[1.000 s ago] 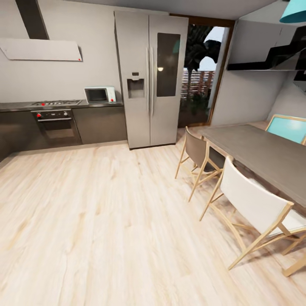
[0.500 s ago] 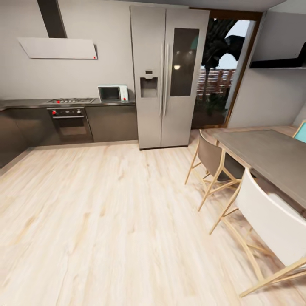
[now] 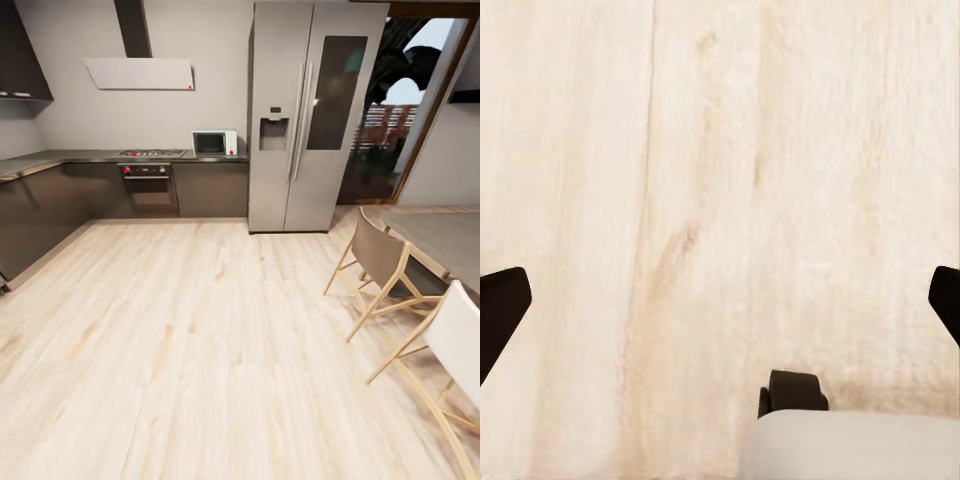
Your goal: Pick up the poster from the kitchen countertop and hang it on one of the wall nails in the kitchen.
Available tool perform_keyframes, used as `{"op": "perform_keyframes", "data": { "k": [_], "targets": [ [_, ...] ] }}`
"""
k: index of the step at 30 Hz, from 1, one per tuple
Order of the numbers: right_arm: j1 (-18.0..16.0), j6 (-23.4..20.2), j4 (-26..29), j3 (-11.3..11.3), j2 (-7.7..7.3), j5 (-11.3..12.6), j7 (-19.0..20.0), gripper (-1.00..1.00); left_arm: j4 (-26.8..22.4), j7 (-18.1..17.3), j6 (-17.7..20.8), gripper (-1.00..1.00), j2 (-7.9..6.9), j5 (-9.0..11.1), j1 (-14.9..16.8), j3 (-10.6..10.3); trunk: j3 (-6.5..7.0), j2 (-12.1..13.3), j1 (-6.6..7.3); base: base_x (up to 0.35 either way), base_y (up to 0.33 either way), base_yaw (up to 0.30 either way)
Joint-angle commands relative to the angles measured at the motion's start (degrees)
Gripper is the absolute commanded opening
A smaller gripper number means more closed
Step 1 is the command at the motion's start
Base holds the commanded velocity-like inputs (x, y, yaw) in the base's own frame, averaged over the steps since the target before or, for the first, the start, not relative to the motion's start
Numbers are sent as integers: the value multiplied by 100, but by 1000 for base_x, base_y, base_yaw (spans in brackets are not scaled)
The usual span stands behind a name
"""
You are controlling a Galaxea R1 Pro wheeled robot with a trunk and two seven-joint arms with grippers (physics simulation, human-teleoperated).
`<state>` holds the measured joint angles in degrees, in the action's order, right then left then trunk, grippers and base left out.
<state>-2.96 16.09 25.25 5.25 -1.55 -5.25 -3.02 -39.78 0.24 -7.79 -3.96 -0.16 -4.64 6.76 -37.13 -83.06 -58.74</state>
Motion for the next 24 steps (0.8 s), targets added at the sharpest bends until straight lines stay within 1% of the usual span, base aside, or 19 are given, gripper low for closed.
{"op": "perform_keyframes", "data": {
  "k": [1, 6, 15, 19, 24],
  "targets": [
    [-3, 8, -2, 18, -3, -55, -32, 100, -3, 2, -12, 100, 0, -2, -2, 1, -8, -2, 1, -141, 286, 249],
    [-3, 1, -2, 20, -3, -55, -32, 100, -3, 2, -12, 100, 0, -2, -2, 1, -33, -2, 1, -140, 193, 249],
    [-3, -1, -2, 20, -3, -62, -36, 100, -3, 2, -12, 100, 0, -2, -2, 1, -78, -2, 1, -14, 19, 246],
    [-3, -1, -2, 20, -3, -62, -35, 100, -3, 2, -12, 100, 0, -2, -2, 1, -98, -2, 1, 78, 71, 245],
    [-2, -1, -2, 18, -3, -63, -40, 100, -3, 2, -12, 100, 0, -2, -2, 1, -124, -2, 1, 164, 192, 244]
  ]
}}
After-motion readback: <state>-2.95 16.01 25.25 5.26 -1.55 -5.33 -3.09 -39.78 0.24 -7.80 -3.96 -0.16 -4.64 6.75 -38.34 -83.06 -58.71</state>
